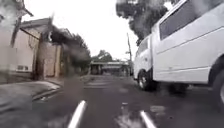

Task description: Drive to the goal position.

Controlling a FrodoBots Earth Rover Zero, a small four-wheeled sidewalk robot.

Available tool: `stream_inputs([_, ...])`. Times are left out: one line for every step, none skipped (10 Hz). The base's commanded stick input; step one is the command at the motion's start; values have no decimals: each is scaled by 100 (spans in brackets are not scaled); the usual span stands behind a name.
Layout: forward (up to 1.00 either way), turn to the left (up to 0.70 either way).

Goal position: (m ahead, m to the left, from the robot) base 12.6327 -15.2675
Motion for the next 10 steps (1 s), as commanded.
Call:
stream_inputs([100, 0])
stream_inputs([100, 0])
stream_inputs([100, 0])
stream_inputs([100, 6])
stream_inputs([100, 9])
stream_inputs([100, 0])
stream_inputs([100, 0])
stream_inputs([100, 0])
stream_inputs([100, 0])
stream_inputs([100, -2])
